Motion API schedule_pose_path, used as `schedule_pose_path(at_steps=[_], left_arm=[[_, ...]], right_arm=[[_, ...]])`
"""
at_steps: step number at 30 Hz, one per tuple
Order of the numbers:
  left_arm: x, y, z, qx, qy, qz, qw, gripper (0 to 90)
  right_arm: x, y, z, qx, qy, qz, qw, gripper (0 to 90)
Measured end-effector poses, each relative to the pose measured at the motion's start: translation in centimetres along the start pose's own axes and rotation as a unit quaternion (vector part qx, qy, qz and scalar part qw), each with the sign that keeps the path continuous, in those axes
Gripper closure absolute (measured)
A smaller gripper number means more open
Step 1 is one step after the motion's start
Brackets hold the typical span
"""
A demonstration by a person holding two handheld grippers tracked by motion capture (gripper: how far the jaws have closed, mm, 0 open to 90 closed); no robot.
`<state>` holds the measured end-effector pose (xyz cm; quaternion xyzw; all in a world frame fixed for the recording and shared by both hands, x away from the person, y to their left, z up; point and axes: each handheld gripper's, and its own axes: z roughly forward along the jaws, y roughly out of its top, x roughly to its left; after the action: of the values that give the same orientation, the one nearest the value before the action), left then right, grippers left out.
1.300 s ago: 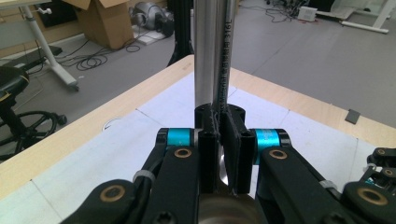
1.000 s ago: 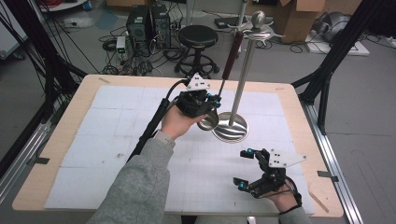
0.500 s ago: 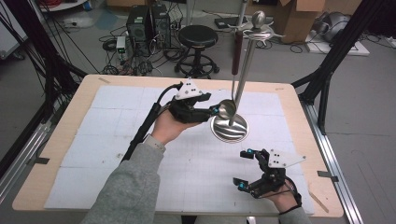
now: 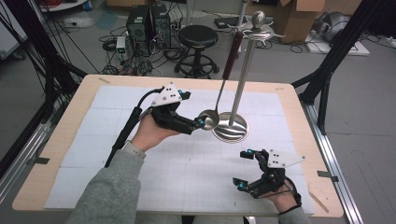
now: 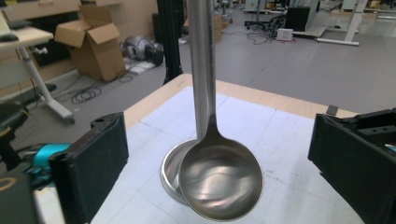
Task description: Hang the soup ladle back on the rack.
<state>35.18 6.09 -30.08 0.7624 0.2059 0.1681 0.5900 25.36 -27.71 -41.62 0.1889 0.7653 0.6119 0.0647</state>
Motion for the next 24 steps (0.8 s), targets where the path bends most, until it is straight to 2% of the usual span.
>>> schedule_pose_path(at_steps=[3,4,11,16,21,24], left_arm=[[0.3,-0.4,-0.5,0.000,-0.005,-0.005,1.0000,1.7],[0.4,-0.6,-0.8,0.001,0.000,-0.003,1.0000,1.7],[0.6,-1.7,-2.5,-0.006,-0.001,0.005,1.0000,1.7],[1.1,-2.9,-3.7,0.001,0.022,0.015,0.9996,1.7],[1.8,-4.5,-4.8,0.003,0.021,-0.001,0.9998,1.7],[1.8,-5.2,-5.6,-0.010,0.029,-0.013,0.9995,1.7]], right_arm=[[0.0,0.0,0.0,-0.003,0.000,0.002,1.0000,2.9],[-0.1,0.0,0.0,-0.006,0.000,0.002,1.0000,2.9],[-0.3,0.0,0.2,-0.003,-0.001,0.005,1.0000,2.9],[-0.3,0.1,0.2,-0.007,-0.004,0.005,1.0000,2.9],[-0.3,0.0,0.2,-0.002,-0.005,0.003,1.0000,2.9],[-0.3,0.1,0.2,-0.003,-0.008,0.005,1.0000,2.9]])
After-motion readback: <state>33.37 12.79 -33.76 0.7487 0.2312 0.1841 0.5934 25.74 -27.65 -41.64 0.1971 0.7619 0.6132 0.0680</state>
